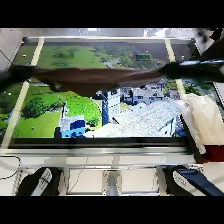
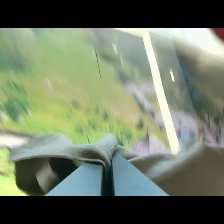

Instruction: Fold the shirts.

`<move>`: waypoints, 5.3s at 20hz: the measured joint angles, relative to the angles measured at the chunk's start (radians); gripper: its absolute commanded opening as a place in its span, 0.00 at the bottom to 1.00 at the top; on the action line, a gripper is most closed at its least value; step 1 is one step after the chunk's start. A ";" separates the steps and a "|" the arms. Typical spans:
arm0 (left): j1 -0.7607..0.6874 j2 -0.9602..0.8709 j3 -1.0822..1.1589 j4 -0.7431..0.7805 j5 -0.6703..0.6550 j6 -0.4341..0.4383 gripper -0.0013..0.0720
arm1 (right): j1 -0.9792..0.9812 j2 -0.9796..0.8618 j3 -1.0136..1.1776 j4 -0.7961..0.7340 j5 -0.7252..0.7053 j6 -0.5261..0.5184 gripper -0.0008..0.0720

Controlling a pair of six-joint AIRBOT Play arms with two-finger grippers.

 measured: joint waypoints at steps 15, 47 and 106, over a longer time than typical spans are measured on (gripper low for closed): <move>0.308 -0.046 0.437 -0.141 -0.615 -0.101 0.03 | -0.002 0.086 0.415 -0.237 0.199 0.054 0.02; -0.225 -0.639 -0.080 0.276 -0.280 -0.204 0.76 | -0.134 -0.602 0.417 -0.177 0.251 0.047 0.63; 0.105 -0.620 0.180 0.284 -0.196 -0.280 0.68 | -0.151 -0.563 0.288 -0.316 0.405 0.008 0.63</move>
